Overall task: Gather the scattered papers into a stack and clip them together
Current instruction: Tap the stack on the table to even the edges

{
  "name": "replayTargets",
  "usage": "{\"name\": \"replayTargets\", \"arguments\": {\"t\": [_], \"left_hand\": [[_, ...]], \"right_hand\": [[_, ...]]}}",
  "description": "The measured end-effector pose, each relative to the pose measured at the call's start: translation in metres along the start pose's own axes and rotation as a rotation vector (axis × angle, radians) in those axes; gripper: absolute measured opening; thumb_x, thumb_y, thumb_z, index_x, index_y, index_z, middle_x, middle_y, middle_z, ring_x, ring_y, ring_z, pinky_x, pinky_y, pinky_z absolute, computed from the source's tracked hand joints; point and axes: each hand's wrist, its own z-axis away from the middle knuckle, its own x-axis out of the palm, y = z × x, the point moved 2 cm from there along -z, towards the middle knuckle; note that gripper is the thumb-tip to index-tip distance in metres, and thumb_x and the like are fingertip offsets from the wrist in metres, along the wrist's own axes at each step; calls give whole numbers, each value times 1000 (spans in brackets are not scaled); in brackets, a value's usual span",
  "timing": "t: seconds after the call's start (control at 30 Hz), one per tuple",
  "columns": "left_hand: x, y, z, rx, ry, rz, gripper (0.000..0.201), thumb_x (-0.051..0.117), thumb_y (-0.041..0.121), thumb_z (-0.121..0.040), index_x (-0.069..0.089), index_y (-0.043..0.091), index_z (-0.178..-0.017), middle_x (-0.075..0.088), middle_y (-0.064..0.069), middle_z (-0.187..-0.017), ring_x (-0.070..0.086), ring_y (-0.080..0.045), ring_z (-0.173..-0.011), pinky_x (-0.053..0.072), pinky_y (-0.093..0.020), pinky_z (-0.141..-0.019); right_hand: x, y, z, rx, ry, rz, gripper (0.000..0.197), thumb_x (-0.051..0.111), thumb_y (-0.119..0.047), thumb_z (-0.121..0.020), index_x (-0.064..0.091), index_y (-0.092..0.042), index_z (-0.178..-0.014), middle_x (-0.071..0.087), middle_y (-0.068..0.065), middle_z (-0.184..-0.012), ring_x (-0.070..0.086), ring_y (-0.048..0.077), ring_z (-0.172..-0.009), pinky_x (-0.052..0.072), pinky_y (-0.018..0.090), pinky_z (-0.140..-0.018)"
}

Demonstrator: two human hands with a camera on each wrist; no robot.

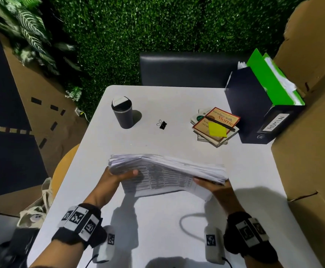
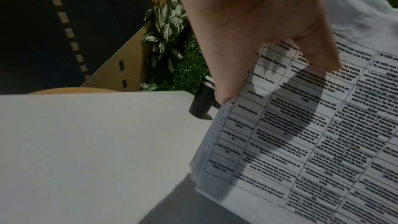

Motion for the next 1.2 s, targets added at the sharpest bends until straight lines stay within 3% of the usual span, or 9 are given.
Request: {"name": "replayTargets", "arguments": {"t": [0.1,0.23,0.37,0.5,0.57,0.67,0.8,1.0,1.2], "left_hand": [[1,1,5,8,3,-27,40,76,-7,-70,70,2,-108,76,-11,-102,72,-18,-94,55,-22,-75],[-1,-19,12,-32,62,24,52,88,3,-50,71,-2,-100,76,-18,-97,74,-18,-81,56,-22,-66],[-18,5,-1,77,79,-163,33,78,-10,-65,67,3,-92,73,0,-80,65,-13,-75,53,-20,-65],[-23,41,-16,199,-97,-674,27,85,13,-68,71,26,-87,73,9,-86,66,-11,-79,54,-28,-74],[-6,52,-18,263,-194,-896,27,82,37,-67,69,34,-91,73,14,-89,68,-10,-83,53,-34,-77],[25,52,-13,240,-291,-686,34,81,49,-64,74,28,-90,77,6,-87,68,-6,-79,51,-31,-74],[29,45,-6,114,-147,-304,37,87,36,-60,78,14,-88,78,-9,-88,72,-16,-81,53,-36,-82],[20,46,11,129,-94,-49,44,92,38,-45,79,31,-86,78,2,-91,73,-11,-90,55,-21,-78],[13,-12,11,-61,-135,-69,74,95,46,-36,75,14,-100,77,-2,-102,71,-17,-100,56,-27,-84]], "right_hand": [[-4,5,11,6,0,25,29,71,6,-75,70,-8,-100,77,-9,-90,71,2,-88,54,15,-79],[-2,35,17,86,-21,107,61,89,-33,-51,73,-6,-102,75,7,-104,69,20,-103,51,39,-97],[-5,53,6,132,27,212,83,87,-55,-43,67,-6,-106,74,15,-102,67,29,-102,49,50,-98],[8,10,-7,48,-45,357,36,87,-31,-61,71,-11,-86,76,-3,-81,68,10,-83,52,34,-83],[24,-26,-10,-117,-127,475,27,78,-33,-68,67,-8,-72,68,8,-68,58,10,-71,48,37,-67],[46,-73,-9,-328,-225,744,26,70,-36,-74,63,-11,-71,62,5,-65,56,19,-62,43,34,-59],[39,-112,-1,-394,-69,988,29,76,-42,-69,66,-16,-77,70,3,-70,62,17,-66,49,31,-61],[22,-111,13,-279,-90,126,20,79,8,-62,67,-5,-70,67,-4,-62,59,6,-58,48,17,-54],[44,-26,9,0,-125,145,35,83,-2,-64,65,10,-91,69,14,-87,67,25,-84,54,36,-82]]}}
